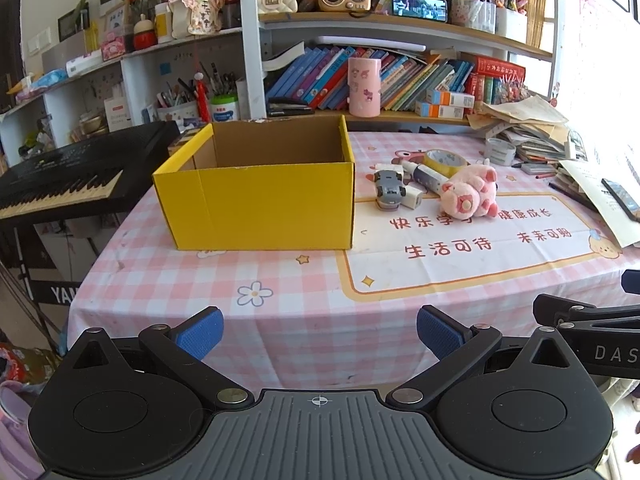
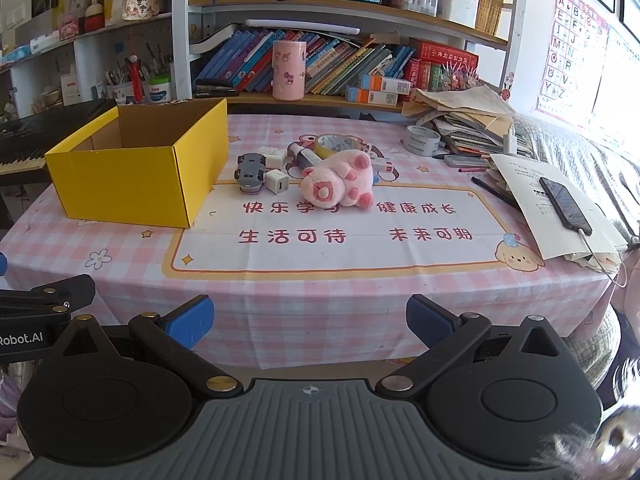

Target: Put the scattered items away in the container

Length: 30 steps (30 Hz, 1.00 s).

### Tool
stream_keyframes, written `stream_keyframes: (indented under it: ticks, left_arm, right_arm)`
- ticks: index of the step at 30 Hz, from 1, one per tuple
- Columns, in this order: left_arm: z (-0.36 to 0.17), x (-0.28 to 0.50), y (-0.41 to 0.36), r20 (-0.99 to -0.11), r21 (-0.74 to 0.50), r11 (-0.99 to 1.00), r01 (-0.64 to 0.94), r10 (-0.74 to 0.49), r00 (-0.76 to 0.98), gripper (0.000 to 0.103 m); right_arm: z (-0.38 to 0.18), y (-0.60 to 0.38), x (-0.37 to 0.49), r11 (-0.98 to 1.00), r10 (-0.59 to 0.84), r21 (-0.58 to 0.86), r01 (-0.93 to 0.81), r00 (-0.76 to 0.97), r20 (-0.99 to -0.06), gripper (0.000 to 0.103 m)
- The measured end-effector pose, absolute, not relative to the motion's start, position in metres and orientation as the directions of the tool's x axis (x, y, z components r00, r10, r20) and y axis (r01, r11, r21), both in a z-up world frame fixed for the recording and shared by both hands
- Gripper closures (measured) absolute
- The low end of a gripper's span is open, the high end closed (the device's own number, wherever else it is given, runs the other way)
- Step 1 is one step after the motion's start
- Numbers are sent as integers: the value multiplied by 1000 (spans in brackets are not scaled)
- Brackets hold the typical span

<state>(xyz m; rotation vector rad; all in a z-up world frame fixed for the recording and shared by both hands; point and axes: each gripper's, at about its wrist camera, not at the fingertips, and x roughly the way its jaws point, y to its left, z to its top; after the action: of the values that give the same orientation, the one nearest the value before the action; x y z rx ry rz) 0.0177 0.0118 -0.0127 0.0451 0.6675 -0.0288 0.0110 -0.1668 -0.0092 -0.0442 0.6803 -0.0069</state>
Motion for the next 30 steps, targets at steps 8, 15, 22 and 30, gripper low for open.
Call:
stream_keyframes:
  ticks: [8, 15, 22, 30]
  left_arm:
    - [-10, 20, 14, -612, 13, 1000, 29, -15, 791, 0]
    - [-13, 31, 3, -627, -10, 998, 58, -51, 777, 0]
    - [-15, 42, -10, -627, -8, 996, 86, -72, 776, 0]
    - [-19, 58, -26, -638, -10, 991, 130, -106, 763, 0]
  right_arm:
    - [-11, -162, 13, 998, 2, -42, -38, 763, -646, 0]
    - [-8, -166, 15, 997, -26, -75, -28, 772, -635, 0]
    - [-10, -182, 26, 998, -53, -66, 14, 763, -644, 0]
    - [-14, -198, 39, 998, -67, -60, 37, 750, -658, 0]
